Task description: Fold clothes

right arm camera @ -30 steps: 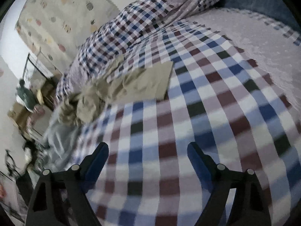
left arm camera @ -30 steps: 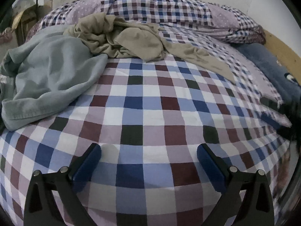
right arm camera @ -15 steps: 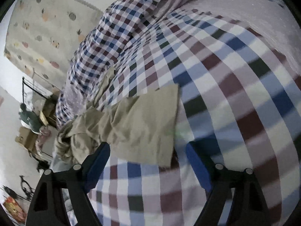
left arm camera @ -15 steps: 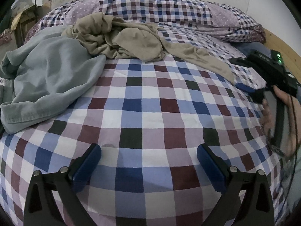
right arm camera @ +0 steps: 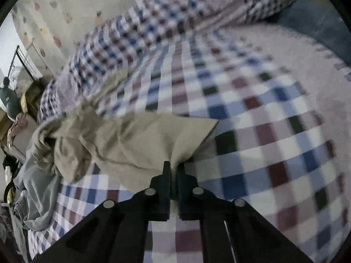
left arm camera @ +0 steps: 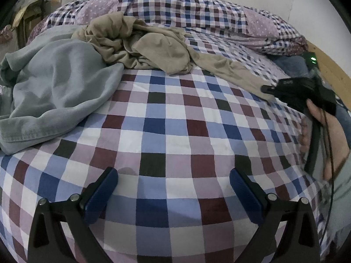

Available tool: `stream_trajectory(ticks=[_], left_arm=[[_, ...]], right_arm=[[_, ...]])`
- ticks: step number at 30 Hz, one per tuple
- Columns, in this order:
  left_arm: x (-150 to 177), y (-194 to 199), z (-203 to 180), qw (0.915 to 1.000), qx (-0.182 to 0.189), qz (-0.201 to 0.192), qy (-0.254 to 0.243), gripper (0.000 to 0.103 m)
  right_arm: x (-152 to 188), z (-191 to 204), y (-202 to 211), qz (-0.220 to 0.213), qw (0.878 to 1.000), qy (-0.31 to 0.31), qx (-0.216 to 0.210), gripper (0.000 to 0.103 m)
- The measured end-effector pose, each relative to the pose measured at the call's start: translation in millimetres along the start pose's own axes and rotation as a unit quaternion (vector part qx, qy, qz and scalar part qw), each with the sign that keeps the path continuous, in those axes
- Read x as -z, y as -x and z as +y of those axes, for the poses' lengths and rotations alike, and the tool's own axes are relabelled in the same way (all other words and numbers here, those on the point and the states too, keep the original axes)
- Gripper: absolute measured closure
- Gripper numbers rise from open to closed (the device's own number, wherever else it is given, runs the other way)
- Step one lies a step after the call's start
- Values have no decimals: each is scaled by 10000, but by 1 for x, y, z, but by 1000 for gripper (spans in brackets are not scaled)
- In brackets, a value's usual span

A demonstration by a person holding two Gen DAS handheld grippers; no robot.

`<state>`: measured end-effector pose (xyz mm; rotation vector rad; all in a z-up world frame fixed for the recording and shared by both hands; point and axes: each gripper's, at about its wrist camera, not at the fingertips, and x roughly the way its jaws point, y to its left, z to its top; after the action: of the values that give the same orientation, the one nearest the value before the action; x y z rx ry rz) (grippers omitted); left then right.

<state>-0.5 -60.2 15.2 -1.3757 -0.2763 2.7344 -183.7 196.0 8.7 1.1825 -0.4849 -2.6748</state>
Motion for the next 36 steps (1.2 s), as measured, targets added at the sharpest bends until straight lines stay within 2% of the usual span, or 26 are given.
stream_trajectory(ticks=[5,8,13,16,21,24,26,29,33,35,36], left_arm=[[-6,4,12,9991,253,-41,348,0],[-9,7,21,9977,338,-71,588,0],[-16,16,40,9912,583,-252,1160,0],[-19,26,47,9877,731,-438,1309,0],[-23,39,50,9838,949,-674,1365,0],[-23,41,50,9815,1068,-722,1416,0],[-22,41,51,9796,1163,-722,1470,0],[-22,40,51,9768,1309,-718,1535,0],[-23,38,46,9743,1476,-706,1545,0],[-24,37,43,9733,1549,-697,1542,0],[-24,37,42,9728,1586,-697,1536,0]], right_arm=[[-9,-38,77,-763,9957,-502,173,101],[-12,-70,123,-1073,9905,-713,472,101],[-3,-129,208,-1599,9751,-1091,1084,101],[7,-161,253,-1836,9634,-1294,1461,101],[23,-216,317,-2001,9412,-1564,2230,101],[36,-247,346,-1993,9191,-1800,2881,101],[45,-266,357,-1854,9025,-1980,3346,101],[60,-285,356,-1473,8936,-2271,3581,99],[77,-276,347,-1186,8889,-2350,3749,87],[88,-266,348,-1218,8855,-2365,3809,62],[93,-257,349,-1287,8868,-2355,3763,58]])
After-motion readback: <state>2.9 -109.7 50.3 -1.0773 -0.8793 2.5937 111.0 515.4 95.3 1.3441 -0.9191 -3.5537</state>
